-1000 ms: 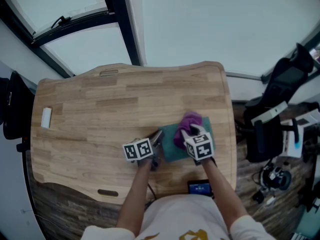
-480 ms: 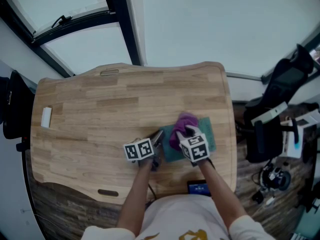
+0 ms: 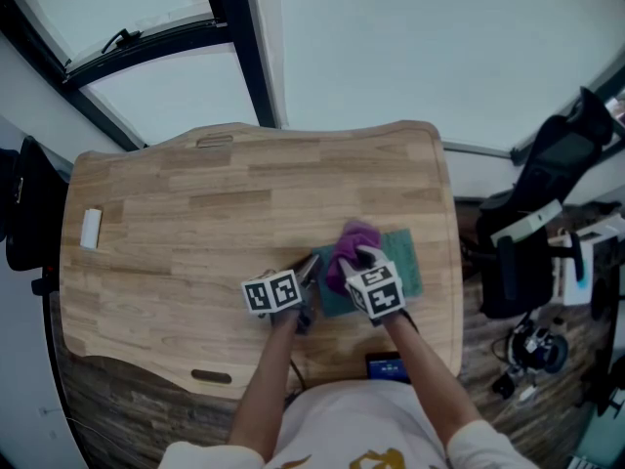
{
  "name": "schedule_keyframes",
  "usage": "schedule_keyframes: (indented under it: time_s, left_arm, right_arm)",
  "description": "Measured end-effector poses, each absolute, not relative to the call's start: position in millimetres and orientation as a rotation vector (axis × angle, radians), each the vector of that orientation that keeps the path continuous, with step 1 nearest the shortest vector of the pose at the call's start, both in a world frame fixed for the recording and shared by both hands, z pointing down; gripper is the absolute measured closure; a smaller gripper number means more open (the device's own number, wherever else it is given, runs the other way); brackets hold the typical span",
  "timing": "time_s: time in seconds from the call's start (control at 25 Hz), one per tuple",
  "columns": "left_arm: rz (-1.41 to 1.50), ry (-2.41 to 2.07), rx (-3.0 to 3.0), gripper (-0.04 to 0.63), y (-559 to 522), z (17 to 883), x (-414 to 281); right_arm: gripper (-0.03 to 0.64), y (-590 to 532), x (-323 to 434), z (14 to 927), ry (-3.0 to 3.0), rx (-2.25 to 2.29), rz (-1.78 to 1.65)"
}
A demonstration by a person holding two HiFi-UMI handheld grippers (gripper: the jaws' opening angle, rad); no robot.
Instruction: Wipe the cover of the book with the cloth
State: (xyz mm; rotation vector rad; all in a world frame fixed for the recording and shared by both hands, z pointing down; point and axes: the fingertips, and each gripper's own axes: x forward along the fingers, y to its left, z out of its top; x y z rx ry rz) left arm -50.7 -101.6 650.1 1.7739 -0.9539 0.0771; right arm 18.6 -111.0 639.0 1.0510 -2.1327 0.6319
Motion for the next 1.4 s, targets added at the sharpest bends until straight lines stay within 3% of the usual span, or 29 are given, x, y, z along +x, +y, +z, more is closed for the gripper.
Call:
schedule_keyframes:
  time_s: [1.4]
  left_arm:
    - [0.077, -0.952, 1.771, 0.538, -102.2, 650.7, -51.2]
  right_arm:
    - [0.540, -104.5, -11.6, 635.5, -2.188, 0.930, 0.596]
